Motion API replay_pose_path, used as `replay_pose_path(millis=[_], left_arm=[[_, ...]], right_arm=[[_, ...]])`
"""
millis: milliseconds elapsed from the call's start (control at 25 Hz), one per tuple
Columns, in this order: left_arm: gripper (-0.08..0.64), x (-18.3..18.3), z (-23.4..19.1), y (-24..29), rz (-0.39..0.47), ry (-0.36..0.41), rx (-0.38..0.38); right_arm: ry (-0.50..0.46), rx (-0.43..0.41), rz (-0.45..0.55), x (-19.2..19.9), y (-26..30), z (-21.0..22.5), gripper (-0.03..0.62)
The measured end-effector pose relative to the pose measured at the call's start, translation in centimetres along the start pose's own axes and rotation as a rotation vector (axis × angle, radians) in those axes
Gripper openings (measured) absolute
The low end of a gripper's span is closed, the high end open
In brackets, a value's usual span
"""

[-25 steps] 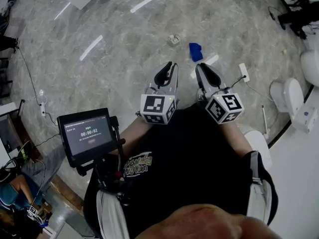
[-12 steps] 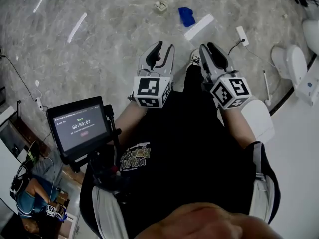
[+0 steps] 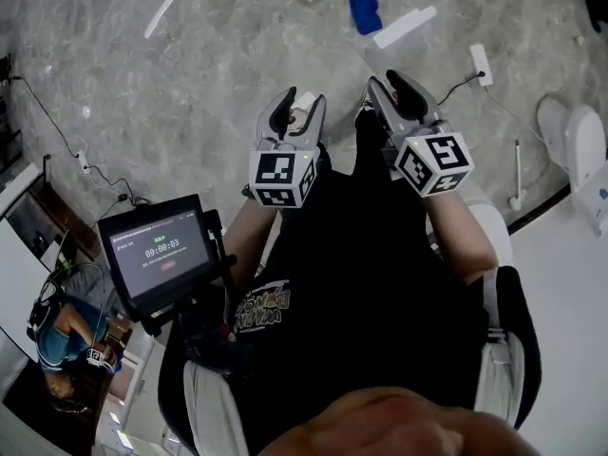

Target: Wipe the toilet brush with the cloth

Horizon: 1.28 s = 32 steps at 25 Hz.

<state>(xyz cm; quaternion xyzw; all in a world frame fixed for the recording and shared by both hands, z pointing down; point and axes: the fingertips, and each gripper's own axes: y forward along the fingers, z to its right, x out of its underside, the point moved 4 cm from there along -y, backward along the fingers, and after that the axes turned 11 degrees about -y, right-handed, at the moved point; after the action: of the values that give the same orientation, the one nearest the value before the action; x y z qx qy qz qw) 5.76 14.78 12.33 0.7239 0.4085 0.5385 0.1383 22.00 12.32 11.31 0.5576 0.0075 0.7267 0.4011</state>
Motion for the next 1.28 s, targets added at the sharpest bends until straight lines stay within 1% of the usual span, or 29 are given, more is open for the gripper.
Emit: replay_pose_path(millis=[40, 80, 160, 200, 240, 280, 360, 520, 600, 720, 800, 880, 1000, 1160, 1280], left_arm=[[0.204, 0.3, -0.5, -0.5, 0.002, 0.026, -0.032], [0.222, 0.5, -0.9, -0.9, 0.013, 0.076, -0.067], [0.222, 0.3, -1.9, -1.3, 0.040, 0.208, -0.139], [0.223, 0.1, -2.4, -1.3, 0.048, 0.259, -0.167], [0.226, -0.2, -2.9, -1.3, 0.053, 0.288, -0.188], [0.227, -0.5, -3.4, -1.2, 0.059, 0.298, -0.204], [0.227, -1.3, -4.2, -1.4, 0.078, 0.283, -0.230], [0.225, -2.4, -5.4, -2.1, 0.107, 0.210, -0.275], [0.221, -1.3, -6.5, 0.0, 0.099, 0.182, -0.269], [0.221, 2.0, -8.1, 5.7, 0.073, 0.151, -0.222], [0.221, 3.5, -8.7, 8.6, 0.078, 0.134, -0.198], [0.227, 4.1, -9.3, 10.7, 0.107, 0.122, -0.193], [0.238, 4.8, -10.2, 12.7, 0.132, 0.080, -0.177], [0.240, 7.0, -13.1, 15.6, 0.128, 0.006, -0.173], [0.241, 9.7, -15.7, 17.9, 0.091, -0.070, -0.168]], right_arm=[[-0.014, -0.006, -0.013, 0.2, 0.4, 0.1, 0.139], [-0.032, -0.008, -0.026, 0.4, 0.8, 0.3, 0.143], [-0.054, -0.003, -0.053, 0.8, 1.7, 1.0, 0.143], [-0.050, 0.000, -0.066, 1.0, 2.2, 1.5, 0.145], [-0.040, 0.004, -0.077, 1.2, 2.7, 1.9, 0.147], [-0.031, 0.009, -0.088, 1.5, 3.0, 2.2, 0.147], [-0.026, 0.020, -0.105, 1.9, 3.5, 2.7, 0.149], [-0.025, 0.037, -0.136, 2.3, 3.7, 2.3, 0.152], [-0.043, 0.058, -0.149, 3.5, 4.8, 3.2, 0.152], [-0.111, 0.095, -0.177, 7.0, 7.8, 5.5, 0.155], [-0.135, 0.112, -0.202, 9.1, 9.5, 6.8, 0.161], [-0.125, 0.137, -0.211, 10.9, 10.9, 7.9, 0.167], [-0.074, 0.198, -0.215, 13.8, 12.6, 9.0, 0.170], [-0.012, 0.259, -0.218, 17.9, 16.0, 10.6, 0.175], [0.001, 0.307, -0.215, 21.3, 19.5, 12.9, 0.178]])
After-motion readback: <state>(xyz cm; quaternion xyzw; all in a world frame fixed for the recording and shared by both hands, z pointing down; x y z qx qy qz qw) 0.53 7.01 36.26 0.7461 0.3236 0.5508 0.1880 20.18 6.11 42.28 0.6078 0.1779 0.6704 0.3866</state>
